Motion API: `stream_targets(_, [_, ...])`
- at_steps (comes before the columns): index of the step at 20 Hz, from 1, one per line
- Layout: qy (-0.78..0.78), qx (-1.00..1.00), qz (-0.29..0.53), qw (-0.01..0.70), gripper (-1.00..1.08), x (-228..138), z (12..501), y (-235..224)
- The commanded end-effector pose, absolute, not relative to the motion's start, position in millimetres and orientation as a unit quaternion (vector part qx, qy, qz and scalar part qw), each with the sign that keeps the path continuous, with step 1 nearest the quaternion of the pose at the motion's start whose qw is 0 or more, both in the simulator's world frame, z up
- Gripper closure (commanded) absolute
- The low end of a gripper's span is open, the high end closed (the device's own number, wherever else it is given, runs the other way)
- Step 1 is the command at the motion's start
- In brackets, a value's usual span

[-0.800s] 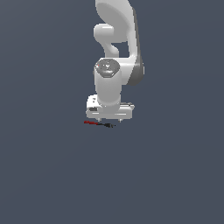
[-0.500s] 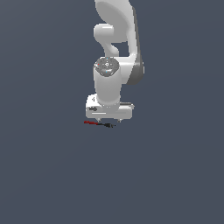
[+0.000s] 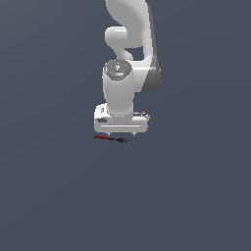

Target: Pick up the object and move it to a goal position.

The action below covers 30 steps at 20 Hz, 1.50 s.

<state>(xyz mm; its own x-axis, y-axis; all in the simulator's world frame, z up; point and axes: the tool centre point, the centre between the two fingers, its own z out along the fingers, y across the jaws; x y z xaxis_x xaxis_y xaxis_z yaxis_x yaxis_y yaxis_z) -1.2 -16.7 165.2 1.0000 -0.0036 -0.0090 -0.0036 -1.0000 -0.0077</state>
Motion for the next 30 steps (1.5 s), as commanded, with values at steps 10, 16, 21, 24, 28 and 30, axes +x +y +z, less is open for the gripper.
stream_targets(10, [-0.039,-0.999,0.005,0.002,-0.92,-5,158,-22])
stream_targets(16, [-0.09,-0.996,0.005,0.0,-0.92,-9,148,-29])
stream_targets(21, [-0.149,-0.989,0.005,-0.002,-0.92,-15,138,-36])
stream_targets(24, [-0.187,-0.982,0.006,-0.003,-0.92,-19,131,-41])
stream_targets(28, [-0.238,-0.971,0.006,-0.004,-0.92,-24,123,-46])
stream_targets(30, [-0.263,-0.965,0.006,-0.004,-0.92,-27,119,-49])
